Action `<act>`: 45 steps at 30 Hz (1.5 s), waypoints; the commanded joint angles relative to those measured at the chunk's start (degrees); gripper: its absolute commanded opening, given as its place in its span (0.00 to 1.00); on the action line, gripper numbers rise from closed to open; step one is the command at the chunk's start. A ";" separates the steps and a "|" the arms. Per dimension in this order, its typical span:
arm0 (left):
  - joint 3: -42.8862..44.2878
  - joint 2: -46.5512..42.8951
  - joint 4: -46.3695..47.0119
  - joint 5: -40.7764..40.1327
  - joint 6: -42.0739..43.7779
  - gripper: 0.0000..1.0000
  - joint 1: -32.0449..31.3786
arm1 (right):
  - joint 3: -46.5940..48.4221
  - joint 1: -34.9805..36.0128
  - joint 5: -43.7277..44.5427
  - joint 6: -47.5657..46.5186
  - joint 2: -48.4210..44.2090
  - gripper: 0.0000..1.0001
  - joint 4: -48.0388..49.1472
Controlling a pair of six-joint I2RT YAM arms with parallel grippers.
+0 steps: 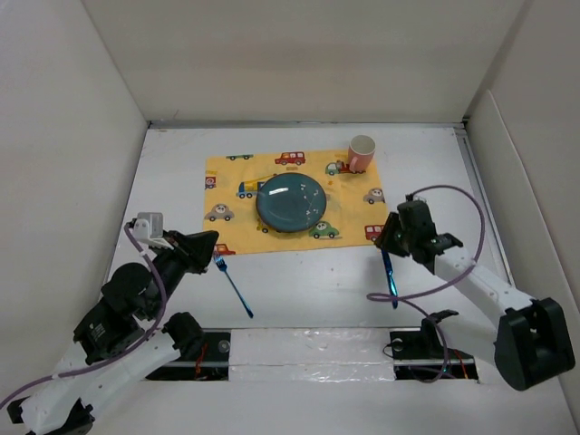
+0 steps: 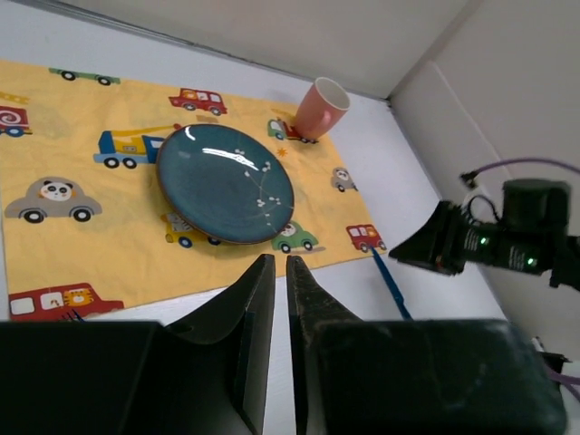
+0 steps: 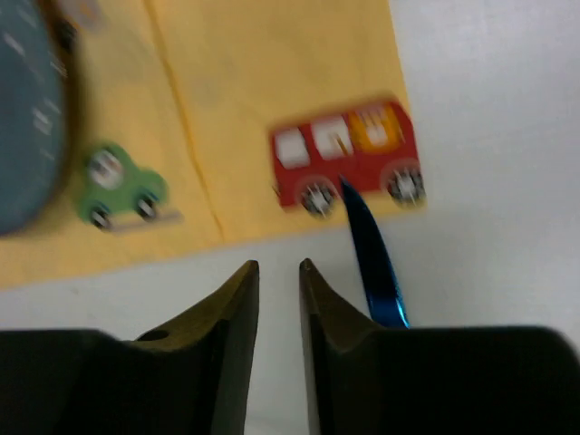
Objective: Set the dinner table for one person
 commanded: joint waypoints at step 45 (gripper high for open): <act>-0.72 -10.96 4.73 5.53 1.45 0.13 0.17 | 2.87 15.32 -7.59 16.82 19.96 0.26 -13.86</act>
